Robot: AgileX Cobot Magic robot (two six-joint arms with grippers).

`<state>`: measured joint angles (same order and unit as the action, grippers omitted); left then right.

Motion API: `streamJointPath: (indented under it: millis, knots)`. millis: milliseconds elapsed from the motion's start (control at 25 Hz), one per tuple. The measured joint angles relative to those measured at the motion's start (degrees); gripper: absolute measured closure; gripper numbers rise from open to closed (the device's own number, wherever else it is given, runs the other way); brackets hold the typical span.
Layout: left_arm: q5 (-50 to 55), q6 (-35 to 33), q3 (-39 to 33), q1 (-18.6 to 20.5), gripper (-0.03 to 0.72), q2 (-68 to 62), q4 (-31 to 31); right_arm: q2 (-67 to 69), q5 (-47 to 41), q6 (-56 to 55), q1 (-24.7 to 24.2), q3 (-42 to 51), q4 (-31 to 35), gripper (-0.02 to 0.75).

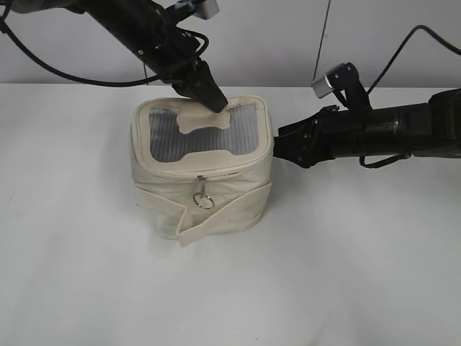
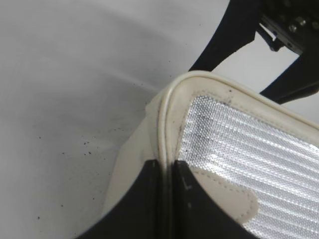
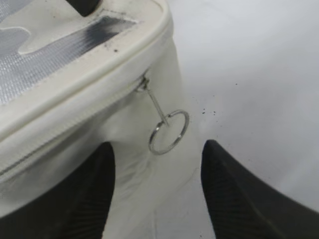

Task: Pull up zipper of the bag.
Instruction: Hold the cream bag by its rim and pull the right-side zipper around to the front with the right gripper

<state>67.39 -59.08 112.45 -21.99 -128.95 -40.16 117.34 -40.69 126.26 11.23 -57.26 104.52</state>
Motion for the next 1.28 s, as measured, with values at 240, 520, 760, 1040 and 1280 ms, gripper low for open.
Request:
streamJointPath:
  millis: [240, 520, 760, 1040, 1280]
  knots:
    - [0.0, 0.0, 0.0, 0.0, 0.644, 0.0, 0.2, 0.3, 3.1, 0.0, 2.1, -1.3, 0.1, 0.295]
    - [-0.1, 0.0, 0.0, 0.1, 0.644, 0.0, 0.2, 1.0, 8.5, -1.0, 4.2, -4.3, 0.0, 0.343]
    - [-0.2, 0.1, 0.0, 0.1, 0.644, 0.0, 0.2, 1.6, 8.7, -1.2, 4.5, -6.1, 0.0, 0.367]
    - [-0.2, 0.1, 0.0, 0.1, 0.644, 0.0, 0.2, 3.9, 7.8, -1.6, 4.5, -8.4, 0.0, 0.482]
    - [-0.3, 0.1, 0.0, 0.1, 0.644, 0.0, 0.2, 4.3, 7.1, -4.8, 4.8, -8.9, -0.7, 0.714]
